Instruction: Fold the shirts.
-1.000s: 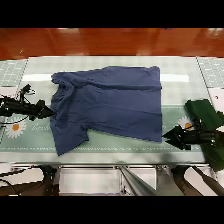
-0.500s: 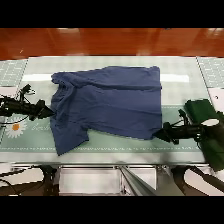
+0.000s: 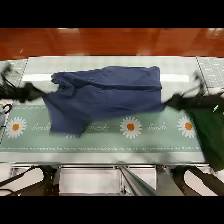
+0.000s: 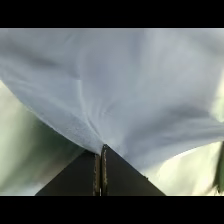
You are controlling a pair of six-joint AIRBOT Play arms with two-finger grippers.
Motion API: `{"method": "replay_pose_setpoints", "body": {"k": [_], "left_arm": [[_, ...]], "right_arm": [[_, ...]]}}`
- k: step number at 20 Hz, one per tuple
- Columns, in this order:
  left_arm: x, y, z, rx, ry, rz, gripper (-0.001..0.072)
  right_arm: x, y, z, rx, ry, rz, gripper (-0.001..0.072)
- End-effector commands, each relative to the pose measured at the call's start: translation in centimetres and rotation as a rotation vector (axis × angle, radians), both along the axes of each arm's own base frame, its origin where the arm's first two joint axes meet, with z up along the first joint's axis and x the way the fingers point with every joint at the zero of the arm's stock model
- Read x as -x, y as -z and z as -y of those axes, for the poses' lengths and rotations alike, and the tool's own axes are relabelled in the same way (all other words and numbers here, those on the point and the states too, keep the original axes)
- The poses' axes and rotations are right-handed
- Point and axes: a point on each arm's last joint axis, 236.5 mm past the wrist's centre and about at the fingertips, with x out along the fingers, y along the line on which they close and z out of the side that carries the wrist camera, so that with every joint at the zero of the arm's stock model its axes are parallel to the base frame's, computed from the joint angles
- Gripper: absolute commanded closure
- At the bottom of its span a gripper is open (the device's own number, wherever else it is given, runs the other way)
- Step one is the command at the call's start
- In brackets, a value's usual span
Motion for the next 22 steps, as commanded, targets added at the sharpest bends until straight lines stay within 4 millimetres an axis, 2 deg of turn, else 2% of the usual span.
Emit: {"method": "replay_pose_setpoints", "body": {"k": [1,3,4,6,7,8,9,12,14,16,19,21,22], "left_arm": [[-2.5,-18.1,1.3,-0.012,-0.036,0.475,0.0692],[-0.9,-29.5,1.6,-0.112,-0.095,0.756,0.0692],[0.6,-34.3,1.9,-0.155,-0.128,0.880,0.0692],[4.7,-42.6,2.8,-0.210,-0.197,1.097,0.0692],[7.1,-45.6,3.4,-0.240,-0.222,1.181,0.0692],[9.2,-47.6,3.8,-0.257,-0.245,1.233,0.0692],[11.3,-49.2,4.3,-0.298,-0.266,1.285,0.0692],[16.7,-51.2,5.9,-0.385,-0.347,1.357,0.0692],[20.4,-51.5,8.2,-0.442,-0.336,1.410,0.0692],[24.1,-51.1,8.4,-0.518,-0.358,1.424,0.0692],[29.3,-49.0,3.6,-0.624,-0.519,1.333,0.0693],[31.8,-46.9,0.7,-0.639,-0.583,1.246,0.0693],[32.4,-45.7,-0.3,-0.638,-0.598,1.195,0.0693]], "right_arm": [[-4.5,-17.6,1.4,0.110,0.027,0.410,0.0685],[-4.2,-28.6,2.3,0.201,0.071,0.658,0.0685],[-3.1,-33.7,2.8,0.255,0.105,0.774,0.0685],[0.4,-41.9,3.7,0.359,0.182,0.964,0.0685],[2.4,-44.7,4.0,0.400,0.216,1.031,0.0685],[4.5,-47.1,4.2,0.430,0.249,1.092,0.0685],[6.4,-48.4,4.2,0.452,0.274,1.135,0.0685],[12.2,-49.9,4.0,0.521,0.314,1.198,0.0685],[16.2,-50.3,4.5,0.592,0.362,1.223,0.0684],[20.0,-49.8,5.2,0.645,0.416,1.212,0.0684],[24.3,-48.8,4.9,0.666,0.447,1.209,0.0685],[25.3,-47.2,5.7,0.679,0.482,1.160,0.0685],[25.0,-45.3,6.6,0.690,0.500,1.090,0.0684]]}}
